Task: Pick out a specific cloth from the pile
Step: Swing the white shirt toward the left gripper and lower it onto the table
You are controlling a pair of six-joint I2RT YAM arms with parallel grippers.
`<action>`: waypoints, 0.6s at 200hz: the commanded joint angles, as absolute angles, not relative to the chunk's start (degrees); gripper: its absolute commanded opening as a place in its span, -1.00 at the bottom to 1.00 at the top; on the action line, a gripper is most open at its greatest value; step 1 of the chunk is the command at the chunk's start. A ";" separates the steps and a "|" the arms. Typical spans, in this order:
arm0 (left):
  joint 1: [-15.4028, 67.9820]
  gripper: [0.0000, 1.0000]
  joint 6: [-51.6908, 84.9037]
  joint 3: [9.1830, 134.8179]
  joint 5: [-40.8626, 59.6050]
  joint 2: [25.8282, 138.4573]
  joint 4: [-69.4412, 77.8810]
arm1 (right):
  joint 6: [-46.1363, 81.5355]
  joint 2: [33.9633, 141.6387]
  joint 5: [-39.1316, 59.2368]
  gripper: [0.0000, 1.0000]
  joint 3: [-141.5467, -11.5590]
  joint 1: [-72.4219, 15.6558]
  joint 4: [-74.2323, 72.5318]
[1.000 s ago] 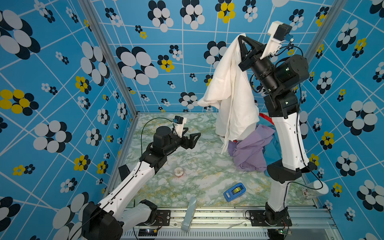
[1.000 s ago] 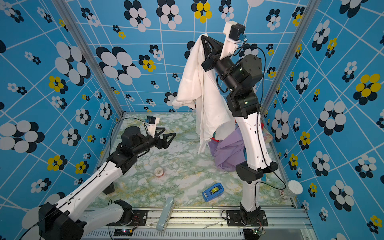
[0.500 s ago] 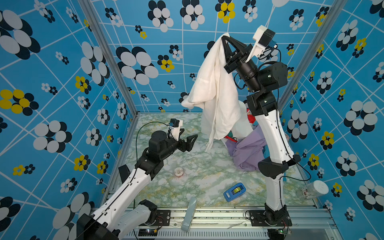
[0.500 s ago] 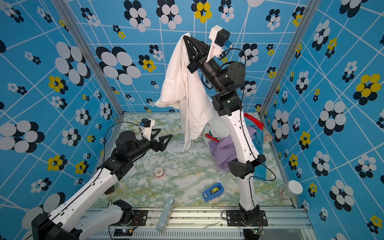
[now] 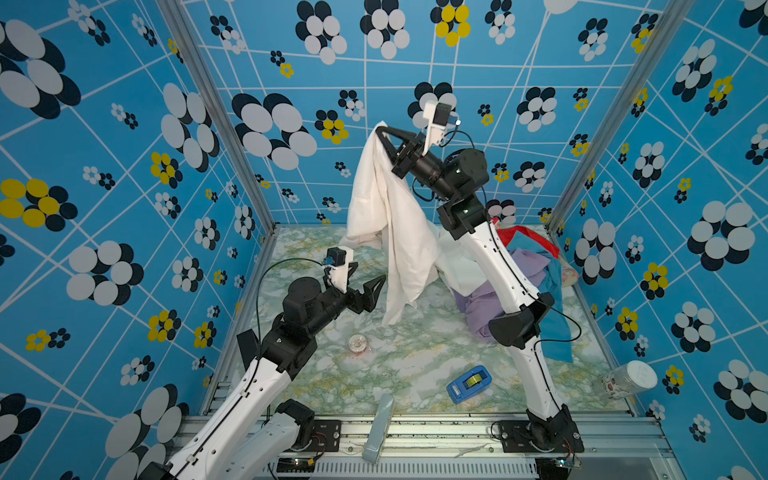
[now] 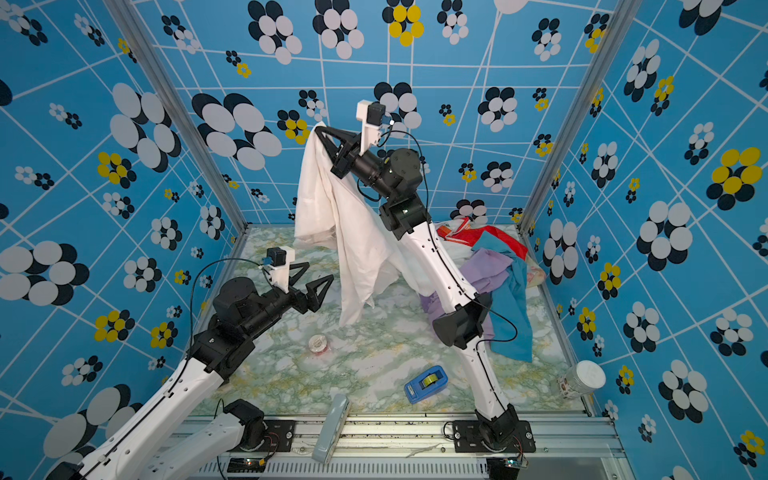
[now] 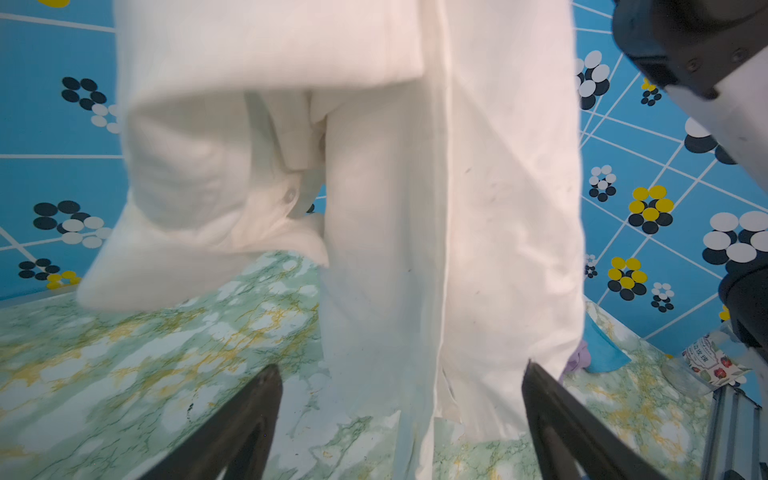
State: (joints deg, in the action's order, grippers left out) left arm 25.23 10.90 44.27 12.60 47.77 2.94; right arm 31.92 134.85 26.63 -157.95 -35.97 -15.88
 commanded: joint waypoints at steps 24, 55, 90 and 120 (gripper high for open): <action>25.05 0.83 9.06 42.71 9.21 44.14 -0.01 | 39.71 136.36 31.13 -1.00 -147.99 -38.99 -18.38; 25.05 0.83 8.79 42.64 8.94 43.83 -0.59 | 39.44 135.73 31.53 -1.00 -138.07 -39.77 -15.88; 25.09 0.83 8.61 42.45 8.58 43.68 -0.70 | 37.35 134.18 30.99 -1.00 -127.48 -40.10 -9.43; 24.98 0.83 8.66 42.23 8.44 43.98 -0.36 | 32.98 133.20 28.61 -1.00 -121.62 -41.12 -2.27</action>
